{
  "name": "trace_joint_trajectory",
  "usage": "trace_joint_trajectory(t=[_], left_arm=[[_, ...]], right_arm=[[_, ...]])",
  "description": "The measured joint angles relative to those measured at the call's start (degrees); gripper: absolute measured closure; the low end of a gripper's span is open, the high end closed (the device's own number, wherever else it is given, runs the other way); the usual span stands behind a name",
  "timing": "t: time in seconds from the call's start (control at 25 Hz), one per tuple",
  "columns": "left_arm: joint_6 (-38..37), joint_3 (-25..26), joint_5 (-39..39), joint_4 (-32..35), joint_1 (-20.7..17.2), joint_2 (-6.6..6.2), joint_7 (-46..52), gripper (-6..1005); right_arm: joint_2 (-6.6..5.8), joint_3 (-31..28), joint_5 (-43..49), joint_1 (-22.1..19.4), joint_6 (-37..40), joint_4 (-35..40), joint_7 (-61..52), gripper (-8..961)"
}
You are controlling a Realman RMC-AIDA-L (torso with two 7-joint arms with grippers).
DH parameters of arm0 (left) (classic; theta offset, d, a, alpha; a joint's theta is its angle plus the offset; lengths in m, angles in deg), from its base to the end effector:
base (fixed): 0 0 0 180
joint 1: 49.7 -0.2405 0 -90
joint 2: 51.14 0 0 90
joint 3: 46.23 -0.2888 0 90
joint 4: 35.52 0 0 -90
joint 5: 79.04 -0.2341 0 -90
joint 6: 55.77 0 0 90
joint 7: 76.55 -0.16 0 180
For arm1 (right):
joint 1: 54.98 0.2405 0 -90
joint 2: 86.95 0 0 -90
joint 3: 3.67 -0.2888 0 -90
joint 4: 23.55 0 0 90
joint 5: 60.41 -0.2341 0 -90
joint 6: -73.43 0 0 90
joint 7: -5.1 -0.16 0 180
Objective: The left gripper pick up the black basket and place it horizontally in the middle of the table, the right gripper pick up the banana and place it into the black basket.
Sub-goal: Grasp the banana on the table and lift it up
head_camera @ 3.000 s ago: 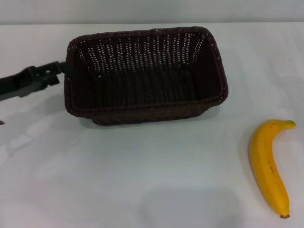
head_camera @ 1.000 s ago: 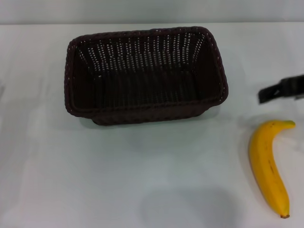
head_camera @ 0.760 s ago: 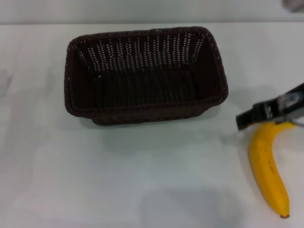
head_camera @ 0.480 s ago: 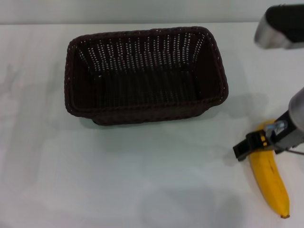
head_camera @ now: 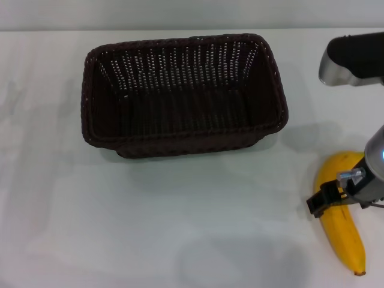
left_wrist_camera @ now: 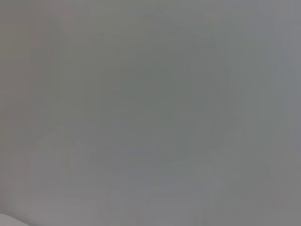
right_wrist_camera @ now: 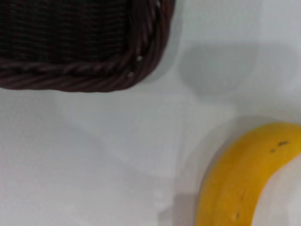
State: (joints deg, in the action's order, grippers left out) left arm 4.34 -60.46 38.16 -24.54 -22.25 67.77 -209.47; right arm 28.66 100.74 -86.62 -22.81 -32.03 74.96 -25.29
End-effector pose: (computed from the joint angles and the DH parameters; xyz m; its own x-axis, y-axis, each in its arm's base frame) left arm -0.4231 0.3883 0.0348 0.3459 -0.0275 0.9379 0.9373 0.0548 -0.3441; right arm 0.1609 0.3212 -0.0378 0.2288 -0.9732 0.0216 -0.7055 -0.1811 -0.6852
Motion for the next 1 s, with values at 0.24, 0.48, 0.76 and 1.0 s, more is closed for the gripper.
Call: trace_joint_trajectory(t=[0.24, 0.48, 0.76, 1.0], left_arm=[[0.0, 0.0, 0.0, 0.0, 0.0, -0.06, -0.1, 122], [-0.1, 0.1, 0.1, 0.3, -0.3, -0.18, 0.0, 122], [-0.1, 0.1, 0.1, 0.5, -0.4, -0.20, 0.0, 122], [-0.1, 0.1, 0.1, 0.6, -0.5, -0.30, 0.0, 121]], right_arm=[[0.09, 0.6, -0.4, -1.2, 5.1, -4.1, 2.6, 139], [0.10, 1.0, -0.3, -1.8, 7.6, -6.9, 3.1, 142], [-0.05, 1.2, 0.1, -2.2, 8.6, -7.5, 4.3, 145], [-0.16, 0.5, 0.2, -2.3, 8.5, -7.6, 4.6, 369]])
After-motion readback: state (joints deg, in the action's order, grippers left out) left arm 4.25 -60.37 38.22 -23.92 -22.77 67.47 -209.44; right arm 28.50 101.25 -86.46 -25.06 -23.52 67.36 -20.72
